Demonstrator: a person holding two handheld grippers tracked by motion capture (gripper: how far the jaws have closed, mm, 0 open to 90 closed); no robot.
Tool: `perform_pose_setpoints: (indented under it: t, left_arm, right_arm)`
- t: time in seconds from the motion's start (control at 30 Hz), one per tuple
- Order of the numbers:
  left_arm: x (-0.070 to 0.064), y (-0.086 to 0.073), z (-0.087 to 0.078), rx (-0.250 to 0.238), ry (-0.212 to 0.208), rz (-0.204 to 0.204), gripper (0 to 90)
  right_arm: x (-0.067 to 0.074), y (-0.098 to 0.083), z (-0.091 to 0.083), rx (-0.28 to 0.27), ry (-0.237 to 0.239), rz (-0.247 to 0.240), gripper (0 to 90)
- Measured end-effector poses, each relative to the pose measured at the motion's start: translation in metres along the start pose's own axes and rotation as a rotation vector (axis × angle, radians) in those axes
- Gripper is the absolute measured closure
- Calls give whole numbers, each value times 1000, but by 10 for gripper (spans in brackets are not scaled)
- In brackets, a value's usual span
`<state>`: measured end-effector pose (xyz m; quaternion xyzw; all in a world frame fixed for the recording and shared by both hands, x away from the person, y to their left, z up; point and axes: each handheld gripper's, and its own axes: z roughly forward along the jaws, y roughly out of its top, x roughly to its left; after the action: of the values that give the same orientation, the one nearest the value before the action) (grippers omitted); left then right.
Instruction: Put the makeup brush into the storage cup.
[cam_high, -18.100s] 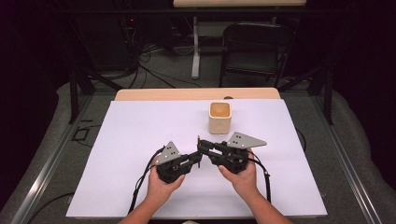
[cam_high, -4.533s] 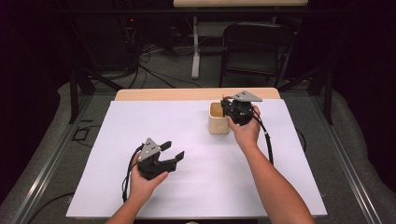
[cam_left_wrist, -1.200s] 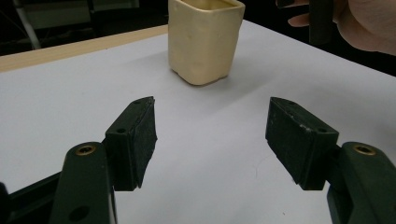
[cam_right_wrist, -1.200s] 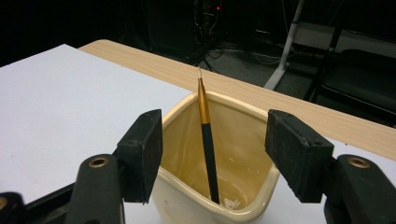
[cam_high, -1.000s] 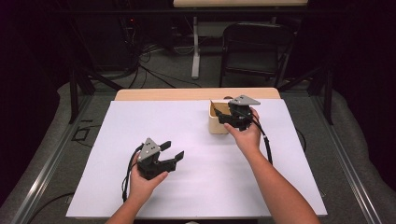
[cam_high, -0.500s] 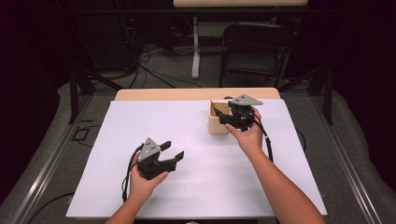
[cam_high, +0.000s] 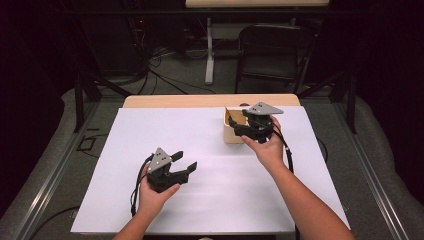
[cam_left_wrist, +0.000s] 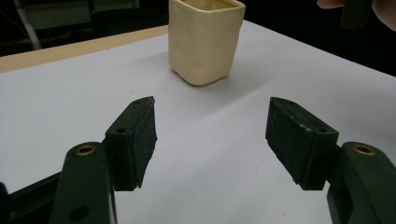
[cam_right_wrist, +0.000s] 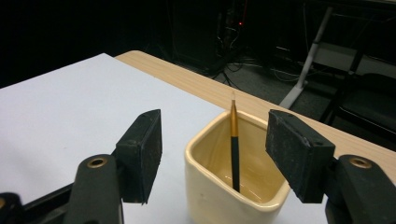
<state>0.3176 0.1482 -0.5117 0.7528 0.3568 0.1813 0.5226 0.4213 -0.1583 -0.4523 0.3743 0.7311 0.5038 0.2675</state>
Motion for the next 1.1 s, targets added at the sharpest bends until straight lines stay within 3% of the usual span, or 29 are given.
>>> perform_pose_setpoints:
  t: [0.33, 1.1]
  left_arm:
    - [0, 0, 0, -1, 2, -1, 337]
    - [2, 1, -2, -9, 6, -5, 337]
  right_arm:
    - [12, 5, -12, -8, 53, -33, 356]
    - [36, 10, -35, -50, 117, -87, 351]
